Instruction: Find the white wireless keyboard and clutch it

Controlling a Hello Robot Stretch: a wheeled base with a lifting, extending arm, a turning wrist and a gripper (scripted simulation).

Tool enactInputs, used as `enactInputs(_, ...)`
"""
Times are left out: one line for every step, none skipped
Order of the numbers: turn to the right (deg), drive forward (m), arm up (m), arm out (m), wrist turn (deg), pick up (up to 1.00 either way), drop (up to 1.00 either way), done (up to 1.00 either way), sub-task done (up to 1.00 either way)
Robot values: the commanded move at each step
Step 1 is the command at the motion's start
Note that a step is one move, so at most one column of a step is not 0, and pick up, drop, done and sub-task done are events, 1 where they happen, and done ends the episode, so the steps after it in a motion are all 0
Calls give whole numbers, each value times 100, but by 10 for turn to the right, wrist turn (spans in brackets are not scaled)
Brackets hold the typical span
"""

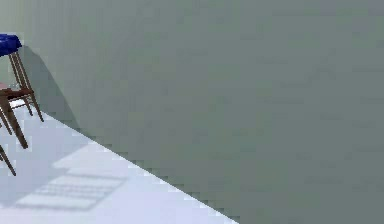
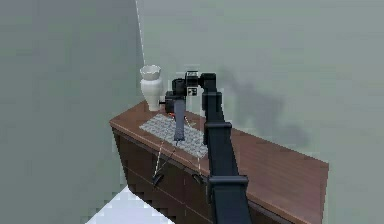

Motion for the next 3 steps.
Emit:
enactInputs(0,0,0,0,450,0,0,0,0)
enactInputs(0,0,0,0,450,0,0,0,0)
enactInputs(0,0,0,0,450,0,0,0,0)
